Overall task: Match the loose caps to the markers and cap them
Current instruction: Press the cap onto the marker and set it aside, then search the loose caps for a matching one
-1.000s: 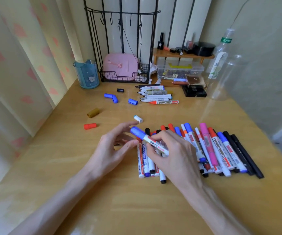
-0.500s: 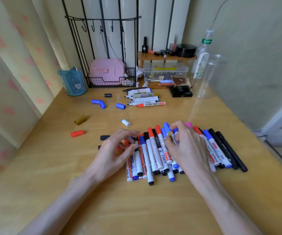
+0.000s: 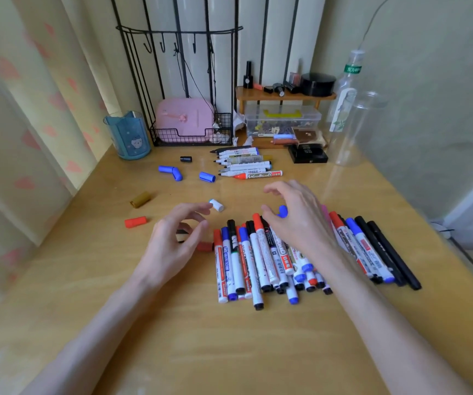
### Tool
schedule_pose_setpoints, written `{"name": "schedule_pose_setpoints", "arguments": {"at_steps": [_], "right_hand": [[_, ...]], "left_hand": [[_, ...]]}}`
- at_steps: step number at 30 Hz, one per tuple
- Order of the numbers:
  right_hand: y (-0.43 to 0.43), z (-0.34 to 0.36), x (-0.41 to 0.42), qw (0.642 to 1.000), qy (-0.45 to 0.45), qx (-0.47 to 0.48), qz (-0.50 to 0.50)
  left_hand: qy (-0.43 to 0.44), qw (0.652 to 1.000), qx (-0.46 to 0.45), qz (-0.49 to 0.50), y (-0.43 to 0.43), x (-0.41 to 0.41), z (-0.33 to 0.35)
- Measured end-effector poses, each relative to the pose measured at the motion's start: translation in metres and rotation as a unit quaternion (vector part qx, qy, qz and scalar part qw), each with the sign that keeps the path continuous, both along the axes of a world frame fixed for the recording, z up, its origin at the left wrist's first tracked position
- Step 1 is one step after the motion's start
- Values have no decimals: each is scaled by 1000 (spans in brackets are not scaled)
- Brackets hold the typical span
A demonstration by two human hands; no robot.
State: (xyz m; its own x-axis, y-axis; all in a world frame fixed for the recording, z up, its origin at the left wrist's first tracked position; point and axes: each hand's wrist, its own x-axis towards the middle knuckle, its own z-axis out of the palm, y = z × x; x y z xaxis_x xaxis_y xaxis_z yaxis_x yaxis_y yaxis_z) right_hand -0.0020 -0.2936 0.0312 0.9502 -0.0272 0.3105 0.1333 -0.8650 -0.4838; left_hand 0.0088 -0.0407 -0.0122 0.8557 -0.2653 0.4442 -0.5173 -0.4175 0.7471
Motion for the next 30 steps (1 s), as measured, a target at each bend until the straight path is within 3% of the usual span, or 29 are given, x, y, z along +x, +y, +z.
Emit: {"name": "schedule_pose_setpoints", "arguments": {"at_steps": [5, 14, 20, 26, 30], "right_hand": [[10, 8, 55, 996, 73, 18, 51], [11, -8, 127, 981, 181, -53, 50], [11, -13, 139, 992, 97, -80, -13], [8, -10, 136, 981, 130, -133, -58], [8, -16, 126, 983, 136, -118, -19]], "left_hand": [[-12, 998, -19, 63, 22, 16, -3], [-26, 992, -10, 127, 57, 36, -7], [-32, 982, 54, 181, 110, 47, -4], [56, 972, 172, 148, 132, 49, -13], [34, 968, 202, 145, 129, 46, -16]]}}
